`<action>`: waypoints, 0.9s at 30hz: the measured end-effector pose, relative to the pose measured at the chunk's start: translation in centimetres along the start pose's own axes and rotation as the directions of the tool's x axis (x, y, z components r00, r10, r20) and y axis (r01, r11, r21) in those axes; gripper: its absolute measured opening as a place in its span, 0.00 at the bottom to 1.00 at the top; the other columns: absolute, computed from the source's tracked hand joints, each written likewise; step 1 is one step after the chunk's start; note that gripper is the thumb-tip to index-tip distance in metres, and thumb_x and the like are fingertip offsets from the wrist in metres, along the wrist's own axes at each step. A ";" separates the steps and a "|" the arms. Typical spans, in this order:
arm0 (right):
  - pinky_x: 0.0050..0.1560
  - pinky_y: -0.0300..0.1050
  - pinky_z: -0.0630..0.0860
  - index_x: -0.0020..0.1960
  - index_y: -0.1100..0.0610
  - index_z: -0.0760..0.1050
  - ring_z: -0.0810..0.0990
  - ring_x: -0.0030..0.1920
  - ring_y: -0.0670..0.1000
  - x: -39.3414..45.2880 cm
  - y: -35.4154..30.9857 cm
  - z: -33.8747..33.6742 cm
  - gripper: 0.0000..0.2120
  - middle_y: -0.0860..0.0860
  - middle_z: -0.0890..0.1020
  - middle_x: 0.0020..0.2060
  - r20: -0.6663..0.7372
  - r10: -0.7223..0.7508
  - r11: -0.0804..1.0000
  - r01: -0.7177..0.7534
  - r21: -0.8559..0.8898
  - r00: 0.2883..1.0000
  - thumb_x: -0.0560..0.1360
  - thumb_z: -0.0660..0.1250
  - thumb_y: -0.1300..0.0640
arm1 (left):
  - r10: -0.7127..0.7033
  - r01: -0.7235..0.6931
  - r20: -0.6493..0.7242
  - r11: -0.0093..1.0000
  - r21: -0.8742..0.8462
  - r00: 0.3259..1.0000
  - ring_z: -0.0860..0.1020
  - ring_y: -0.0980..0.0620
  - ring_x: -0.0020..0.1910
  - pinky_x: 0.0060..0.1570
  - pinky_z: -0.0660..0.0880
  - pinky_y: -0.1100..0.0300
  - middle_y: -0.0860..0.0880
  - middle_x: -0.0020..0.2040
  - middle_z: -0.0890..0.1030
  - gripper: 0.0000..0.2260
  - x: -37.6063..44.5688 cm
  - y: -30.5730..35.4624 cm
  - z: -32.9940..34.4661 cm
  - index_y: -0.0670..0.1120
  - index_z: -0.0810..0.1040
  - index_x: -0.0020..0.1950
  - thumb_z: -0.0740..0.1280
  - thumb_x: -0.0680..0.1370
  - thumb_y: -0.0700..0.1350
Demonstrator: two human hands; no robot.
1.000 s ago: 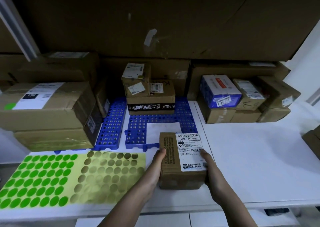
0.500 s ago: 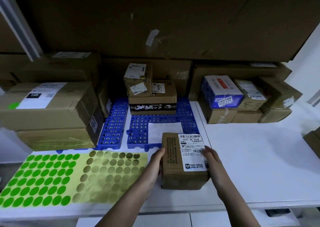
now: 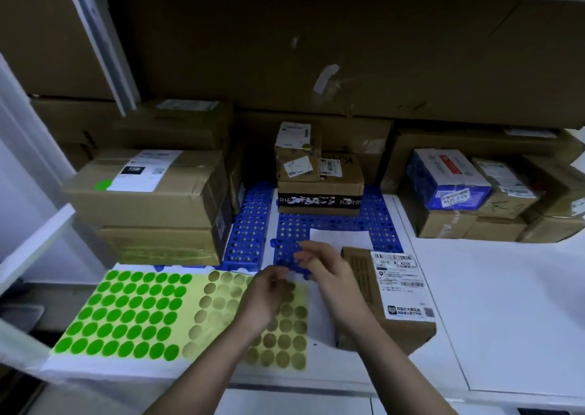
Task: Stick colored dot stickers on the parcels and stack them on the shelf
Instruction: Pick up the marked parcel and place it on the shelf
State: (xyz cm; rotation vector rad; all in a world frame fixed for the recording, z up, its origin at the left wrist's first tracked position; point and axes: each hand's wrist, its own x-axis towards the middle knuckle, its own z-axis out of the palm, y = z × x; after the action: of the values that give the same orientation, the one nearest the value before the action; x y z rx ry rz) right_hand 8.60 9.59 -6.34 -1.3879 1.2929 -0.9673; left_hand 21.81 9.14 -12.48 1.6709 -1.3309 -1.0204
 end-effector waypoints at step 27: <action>0.52 0.50 0.76 0.68 0.56 0.66 0.76 0.48 0.55 3.9 7.0 5.4 0.19 0.55 0.76 0.52 -0.095 0.601 0.796 -0.583 0.159 0.794 0.79 0.60 0.52 | -0.053 -0.315 0.411 0.555 0.770 0.910 0.38 0.48 0.76 0.74 0.40 0.50 0.50 0.78 0.39 0.31 -1.6 -7.6 -2.6 0.54 0.44 0.78 0.54 0.80 0.60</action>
State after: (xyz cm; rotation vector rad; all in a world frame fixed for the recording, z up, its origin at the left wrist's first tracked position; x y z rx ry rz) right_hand 12.70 6.70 -14.57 -0.7365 1.6136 -0.6920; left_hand 26.89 12.23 -18.12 2.0114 -2.4625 -0.6534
